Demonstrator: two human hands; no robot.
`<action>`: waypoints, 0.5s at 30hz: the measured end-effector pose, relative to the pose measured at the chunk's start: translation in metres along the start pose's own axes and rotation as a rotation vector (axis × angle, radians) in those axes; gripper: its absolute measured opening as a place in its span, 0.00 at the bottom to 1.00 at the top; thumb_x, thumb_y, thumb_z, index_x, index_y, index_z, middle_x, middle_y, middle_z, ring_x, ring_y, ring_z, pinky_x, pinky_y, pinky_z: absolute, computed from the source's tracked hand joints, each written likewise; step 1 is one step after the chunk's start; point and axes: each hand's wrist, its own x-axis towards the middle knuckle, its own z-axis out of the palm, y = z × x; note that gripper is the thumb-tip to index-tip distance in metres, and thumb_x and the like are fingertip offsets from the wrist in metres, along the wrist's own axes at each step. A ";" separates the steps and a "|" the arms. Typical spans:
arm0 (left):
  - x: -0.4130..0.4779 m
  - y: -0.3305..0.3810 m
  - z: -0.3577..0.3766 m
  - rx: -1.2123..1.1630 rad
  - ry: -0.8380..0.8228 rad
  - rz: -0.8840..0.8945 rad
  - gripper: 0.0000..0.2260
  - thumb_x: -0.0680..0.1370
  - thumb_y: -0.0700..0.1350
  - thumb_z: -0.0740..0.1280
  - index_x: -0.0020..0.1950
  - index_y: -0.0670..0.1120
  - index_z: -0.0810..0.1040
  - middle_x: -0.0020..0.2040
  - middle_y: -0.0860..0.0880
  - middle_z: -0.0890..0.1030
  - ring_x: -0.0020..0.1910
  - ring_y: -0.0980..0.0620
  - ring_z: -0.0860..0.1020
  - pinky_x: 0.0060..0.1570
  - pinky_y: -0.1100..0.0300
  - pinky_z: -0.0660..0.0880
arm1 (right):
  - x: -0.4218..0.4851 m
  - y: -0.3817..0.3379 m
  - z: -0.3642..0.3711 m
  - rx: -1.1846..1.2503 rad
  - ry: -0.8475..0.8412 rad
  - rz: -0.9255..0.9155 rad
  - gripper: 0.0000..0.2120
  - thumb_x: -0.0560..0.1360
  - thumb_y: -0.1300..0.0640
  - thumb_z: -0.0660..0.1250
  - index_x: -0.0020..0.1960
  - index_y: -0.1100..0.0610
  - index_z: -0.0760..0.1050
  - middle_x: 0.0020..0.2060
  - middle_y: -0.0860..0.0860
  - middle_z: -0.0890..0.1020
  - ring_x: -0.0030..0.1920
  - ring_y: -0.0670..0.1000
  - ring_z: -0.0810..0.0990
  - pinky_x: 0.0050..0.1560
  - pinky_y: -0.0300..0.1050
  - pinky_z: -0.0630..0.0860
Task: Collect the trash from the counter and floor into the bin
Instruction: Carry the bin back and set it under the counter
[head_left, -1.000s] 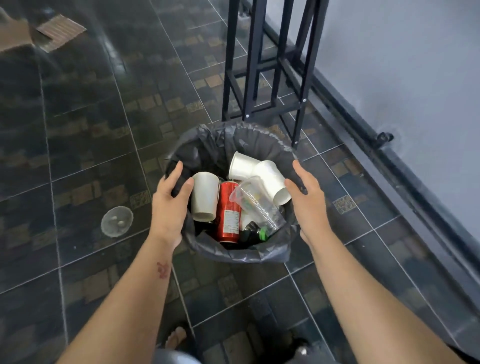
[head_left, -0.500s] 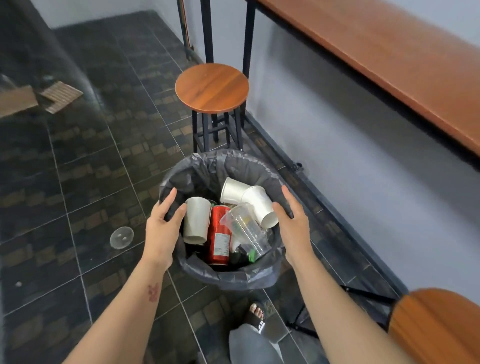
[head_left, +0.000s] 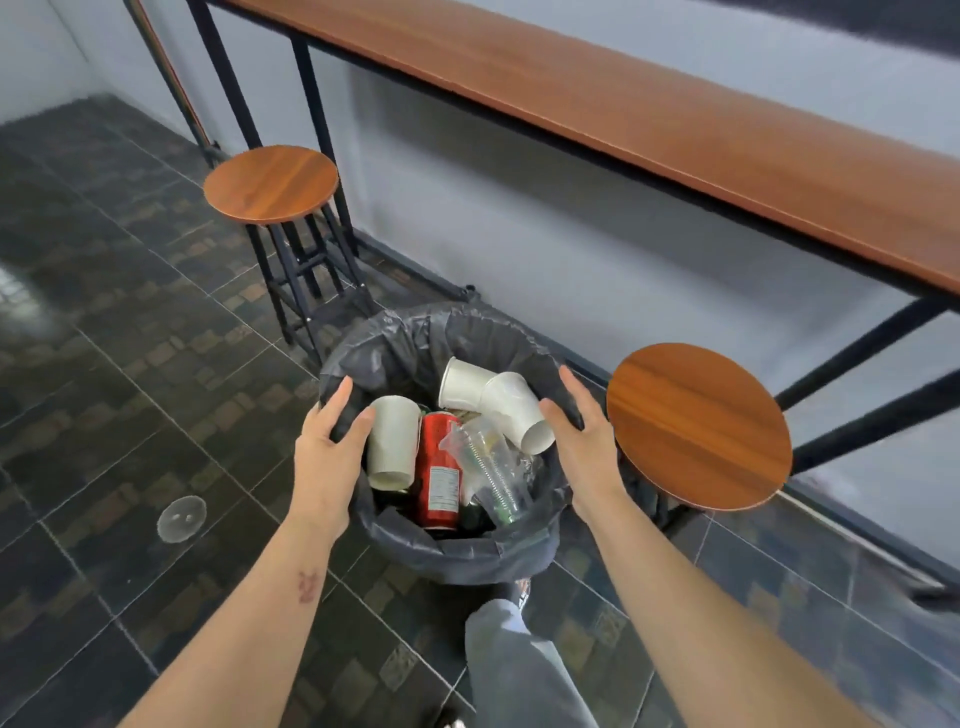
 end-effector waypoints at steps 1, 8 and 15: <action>-0.016 0.000 0.009 0.010 -0.031 0.005 0.21 0.80 0.47 0.69 0.72 0.58 0.74 0.72 0.52 0.70 0.69 0.52 0.71 0.66 0.55 0.70 | -0.013 0.004 -0.017 -0.004 0.029 0.006 0.22 0.79 0.54 0.65 0.71 0.41 0.69 0.69 0.38 0.68 0.66 0.39 0.65 0.66 0.40 0.61; -0.095 -0.012 0.066 0.114 -0.186 -0.037 0.22 0.80 0.50 0.68 0.73 0.59 0.72 0.72 0.51 0.69 0.70 0.50 0.69 0.67 0.52 0.70 | -0.079 0.046 -0.113 0.020 0.211 0.093 0.23 0.78 0.53 0.67 0.70 0.39 0.69 0.69 0.38 0.70 0.68 0.41 0.67 0.70 0.44 0.63; -0.187 -0.025 0.145 0.217 -0.318 -0.038 0.22 0.80 0.51 0.67 0.74 0.60 0.70 0.78 0.50 0.61 0.75 0.49 0.63 0.64 0.56 0.66 | -0.133 0.085 -0.226 0.045 0.325 0.202 0.22 0.78 0.50 0.66 0.69 0.34 0.68 0.69 0.41 0.72 0.70 0.47 0.69 0.71 0.52 0.66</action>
